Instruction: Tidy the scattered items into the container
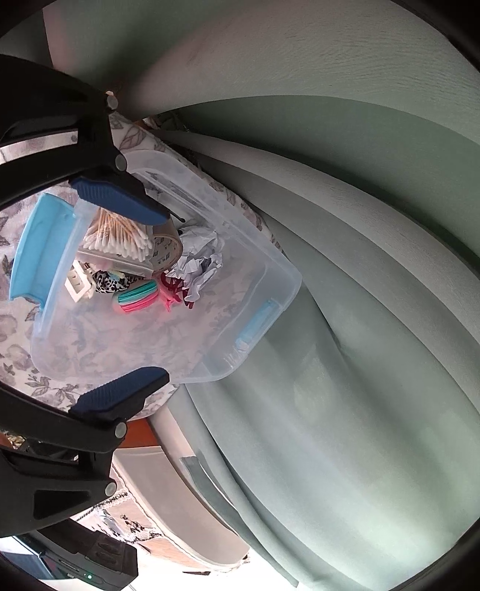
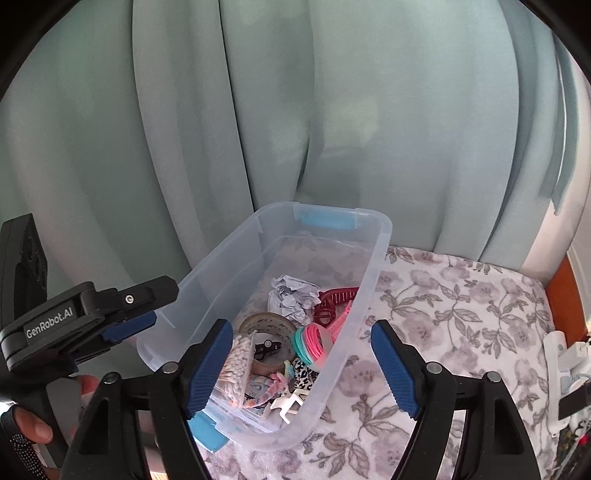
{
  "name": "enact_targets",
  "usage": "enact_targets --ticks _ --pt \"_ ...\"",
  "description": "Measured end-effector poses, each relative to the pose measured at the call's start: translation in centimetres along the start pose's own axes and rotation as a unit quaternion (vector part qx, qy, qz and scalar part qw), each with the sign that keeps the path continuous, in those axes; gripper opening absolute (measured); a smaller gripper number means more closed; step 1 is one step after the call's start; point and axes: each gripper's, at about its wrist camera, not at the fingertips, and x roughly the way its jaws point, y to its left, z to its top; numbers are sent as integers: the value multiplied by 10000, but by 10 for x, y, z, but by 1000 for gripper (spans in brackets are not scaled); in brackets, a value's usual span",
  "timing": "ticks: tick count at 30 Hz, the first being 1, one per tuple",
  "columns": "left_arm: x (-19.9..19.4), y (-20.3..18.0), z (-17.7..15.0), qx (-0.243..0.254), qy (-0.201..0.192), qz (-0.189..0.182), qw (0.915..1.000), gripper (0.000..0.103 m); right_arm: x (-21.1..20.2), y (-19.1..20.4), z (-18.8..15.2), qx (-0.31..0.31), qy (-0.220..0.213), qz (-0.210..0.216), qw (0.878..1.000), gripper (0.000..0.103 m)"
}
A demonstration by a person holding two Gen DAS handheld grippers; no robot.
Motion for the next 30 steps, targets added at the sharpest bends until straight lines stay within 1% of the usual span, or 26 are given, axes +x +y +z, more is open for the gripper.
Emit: enact_targets --ticks 4,8,10,15,19,22,24,25,28,30 --pt "-5 -9 -4 211 -18 115 9997 88 -10 -6 -3 122 -25 -66 9999 81" --pt "-11 -22 -9 515 -63 251 9983 89 -21 -16 -7 252 -38 -162 9995 81" --pt "-14 -30 -13 677 -94 312 9972 94 -27 -22 -11 333 -27 -211 9992 81" --pt "-21 -49 -22 1089 -153 470 9928 96 -43 -37 -19 578 -12 -362 9977 82" --pt "-28 -61 -29 1355 -210 652 9884 97 -53 -43 -28 711 12 -414 9966 85" --pt "-32 -69 -35 1547 -253 787 9845 97 -60 -46 -33 771 26 -409 9962 88" --pt "-33 -74 -40 1645 -263 879 9821 97 -66 -48 -36 801 10 -388 9960 92" --pt "-34 -76 -42 1677 -258 912 9813 97 -69 -48 -37 817 -6 -382 9959 95" --pt "-36 -79 -47 1720 -224 945 9803 97 -78 -50 -40 877 -77 -377 9954 102" --pt "-38 -81 -51 1756 -222 985 9793 97 -83 -52 -42 937 -118 -392 9948 103"
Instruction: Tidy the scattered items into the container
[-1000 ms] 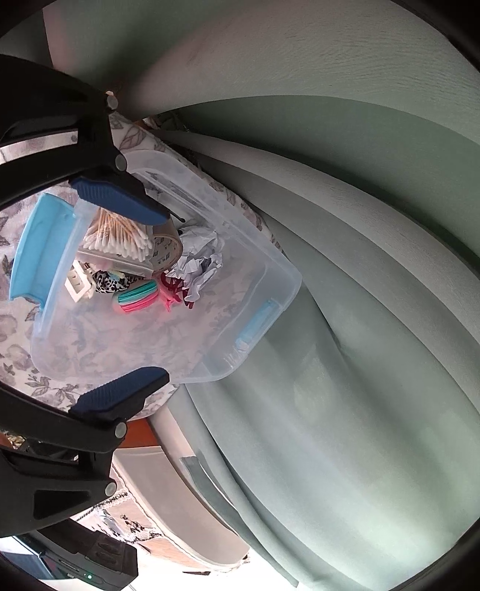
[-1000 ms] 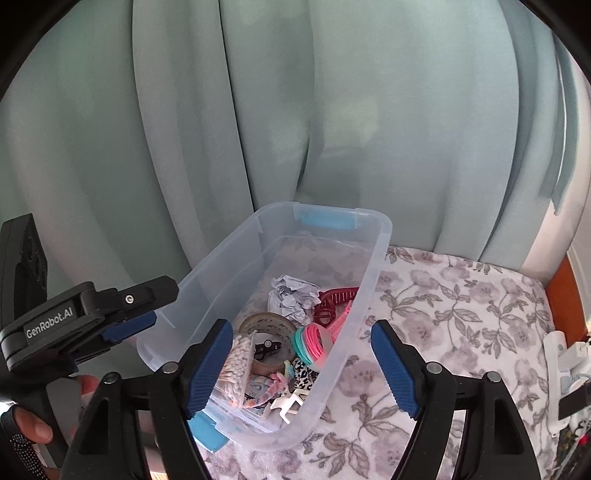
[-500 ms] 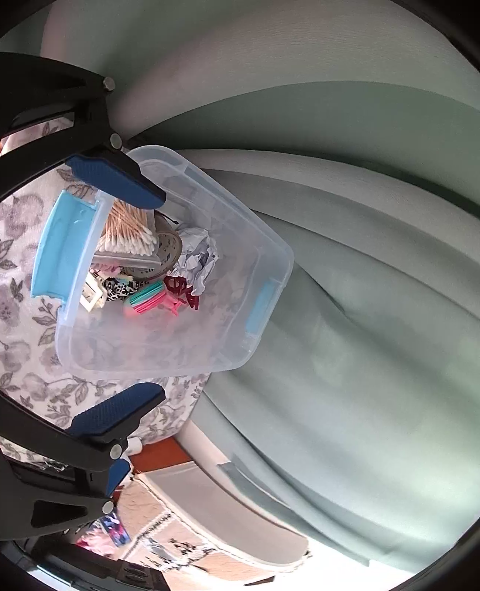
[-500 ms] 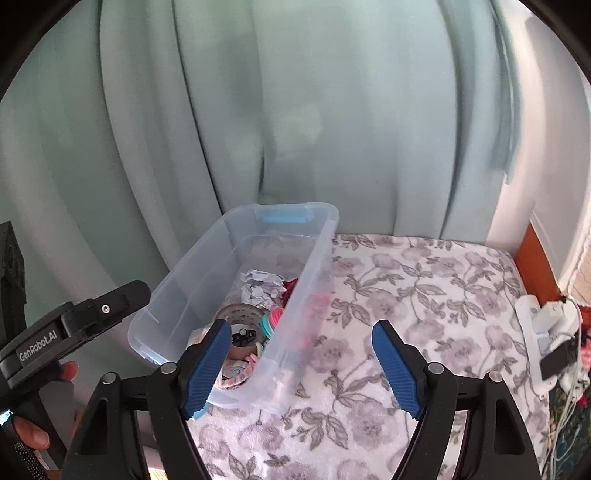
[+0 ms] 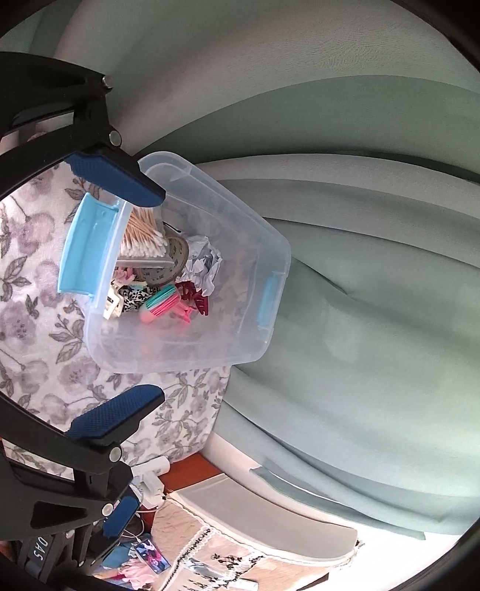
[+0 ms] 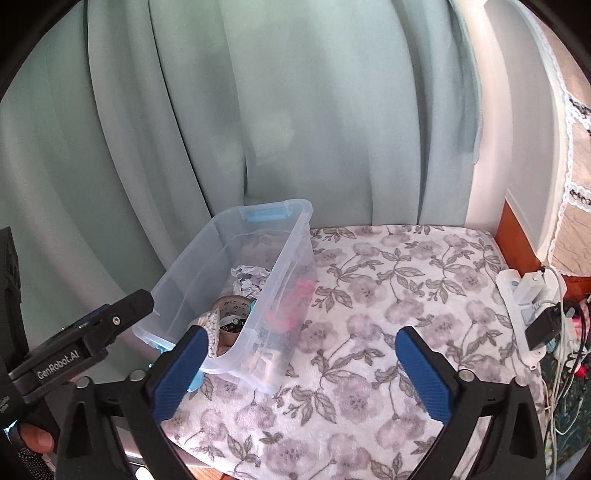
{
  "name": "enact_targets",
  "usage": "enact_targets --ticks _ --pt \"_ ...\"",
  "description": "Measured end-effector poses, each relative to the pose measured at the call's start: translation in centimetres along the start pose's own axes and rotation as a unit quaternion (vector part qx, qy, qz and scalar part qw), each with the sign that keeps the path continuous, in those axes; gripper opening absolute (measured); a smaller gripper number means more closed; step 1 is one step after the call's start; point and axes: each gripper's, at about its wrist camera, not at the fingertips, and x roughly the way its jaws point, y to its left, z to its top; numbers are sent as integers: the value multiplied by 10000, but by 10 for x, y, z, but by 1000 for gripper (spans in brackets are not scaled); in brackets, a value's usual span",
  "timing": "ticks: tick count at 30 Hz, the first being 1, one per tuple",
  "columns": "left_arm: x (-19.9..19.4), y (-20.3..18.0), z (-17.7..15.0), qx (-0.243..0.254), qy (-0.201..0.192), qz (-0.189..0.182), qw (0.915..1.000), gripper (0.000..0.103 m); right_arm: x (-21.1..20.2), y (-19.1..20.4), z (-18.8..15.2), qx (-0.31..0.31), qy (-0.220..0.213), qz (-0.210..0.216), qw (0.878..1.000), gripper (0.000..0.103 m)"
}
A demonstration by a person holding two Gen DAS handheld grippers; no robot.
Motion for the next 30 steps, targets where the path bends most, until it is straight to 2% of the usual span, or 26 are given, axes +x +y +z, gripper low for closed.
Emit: enact_targets --ticks 7,14,22,30 --pt "-5 -14 -9 128 46 57 9999 97 -15 -7 -7 135 -107 -35 9998 103" --pt "-6 -25 -21 239 222 128 9994 97 -25 -6 -14 116 -30 -156 9998 103" --pt "-17 -38 -29 542 133 109 9984 97 -35 -11 -20 208 15 -305 9993 103" --pt "-24 -43 -32 638 59 173 9978 97 -41 -17 -23 323 41 -358 9988 103"
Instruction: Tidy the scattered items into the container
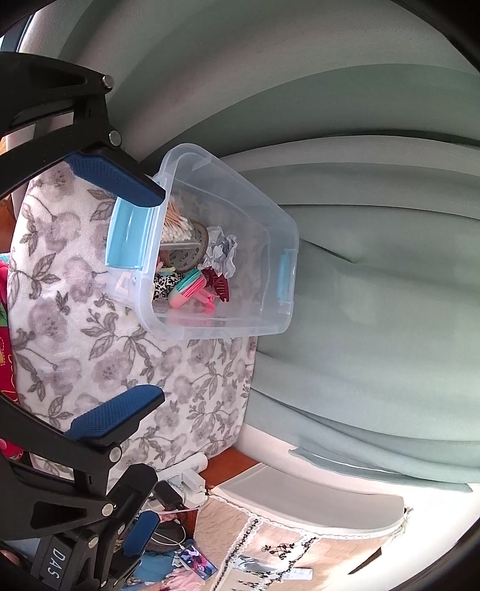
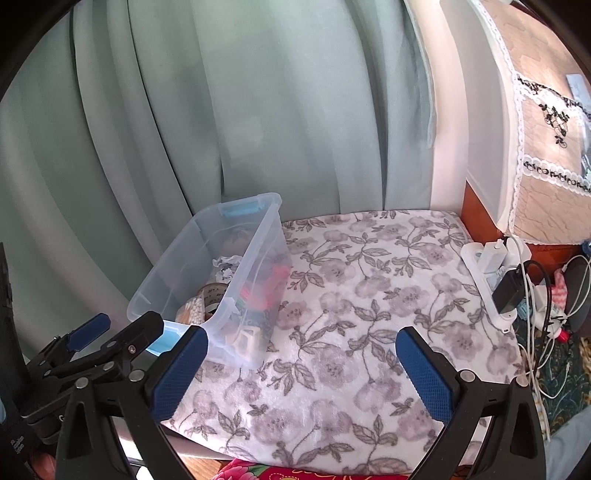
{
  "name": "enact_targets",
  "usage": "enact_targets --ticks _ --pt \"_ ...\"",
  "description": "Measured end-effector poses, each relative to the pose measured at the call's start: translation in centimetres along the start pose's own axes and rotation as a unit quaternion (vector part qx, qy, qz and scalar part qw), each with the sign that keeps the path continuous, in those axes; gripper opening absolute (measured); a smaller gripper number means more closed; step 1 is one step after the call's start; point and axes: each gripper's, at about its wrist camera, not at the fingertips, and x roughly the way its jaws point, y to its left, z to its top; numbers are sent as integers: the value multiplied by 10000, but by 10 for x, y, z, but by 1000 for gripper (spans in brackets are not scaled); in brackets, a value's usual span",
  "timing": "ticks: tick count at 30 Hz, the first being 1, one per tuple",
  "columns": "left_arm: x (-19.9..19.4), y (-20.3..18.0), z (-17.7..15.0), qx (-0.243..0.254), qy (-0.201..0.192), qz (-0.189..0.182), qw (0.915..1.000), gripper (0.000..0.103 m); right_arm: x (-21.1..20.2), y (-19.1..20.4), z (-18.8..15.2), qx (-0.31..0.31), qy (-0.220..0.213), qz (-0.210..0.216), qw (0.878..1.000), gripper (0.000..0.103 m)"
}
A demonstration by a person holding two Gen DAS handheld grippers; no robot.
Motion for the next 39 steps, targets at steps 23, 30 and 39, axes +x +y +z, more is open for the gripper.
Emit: enact_targets --ticks 23,30,39 --pt "-3 -9 -6 81 11 36 10000 97 -4 -11 -10 204 47 -71 9998 103" --pt "-2 -10 -6 120 -4 69 9999 97 -5 -12 -11 225 31 -128 9997 103" --pt "-3 -9 -7 132 4 99 9999 97 -5 -9 -11 185 24 -170 9997 103"
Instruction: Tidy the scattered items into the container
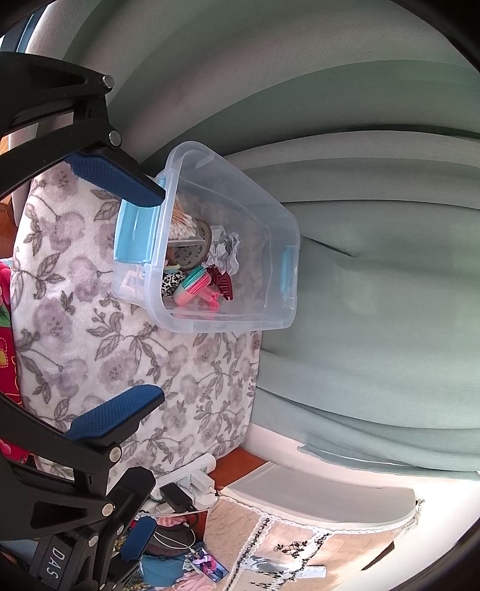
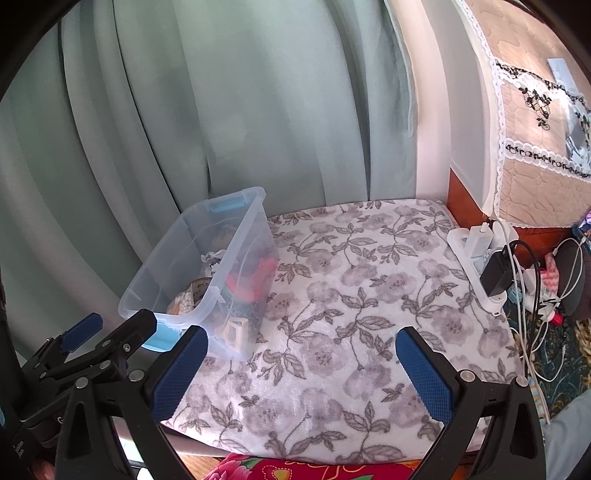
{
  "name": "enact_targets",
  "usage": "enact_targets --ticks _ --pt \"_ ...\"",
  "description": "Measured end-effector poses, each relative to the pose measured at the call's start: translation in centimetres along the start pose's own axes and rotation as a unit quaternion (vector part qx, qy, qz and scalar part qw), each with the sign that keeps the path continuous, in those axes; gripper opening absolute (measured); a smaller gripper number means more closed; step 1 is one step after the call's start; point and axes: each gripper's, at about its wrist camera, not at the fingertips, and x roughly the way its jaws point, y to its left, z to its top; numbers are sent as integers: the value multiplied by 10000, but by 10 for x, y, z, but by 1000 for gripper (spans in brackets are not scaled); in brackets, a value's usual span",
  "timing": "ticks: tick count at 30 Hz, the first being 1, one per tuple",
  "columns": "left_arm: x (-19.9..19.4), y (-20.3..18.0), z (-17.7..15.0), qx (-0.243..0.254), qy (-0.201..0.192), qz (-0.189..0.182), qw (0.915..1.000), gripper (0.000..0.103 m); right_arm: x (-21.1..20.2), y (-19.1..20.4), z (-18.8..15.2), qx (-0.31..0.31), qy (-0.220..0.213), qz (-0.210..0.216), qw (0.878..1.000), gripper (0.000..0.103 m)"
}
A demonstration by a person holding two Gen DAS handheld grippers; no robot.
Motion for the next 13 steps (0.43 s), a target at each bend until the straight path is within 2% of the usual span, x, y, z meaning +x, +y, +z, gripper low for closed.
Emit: enact_targets --ticks 13 --pt "1 2 -1 13 -24 42 10000 97 2 1 -4 0 9 -25 10000 103"
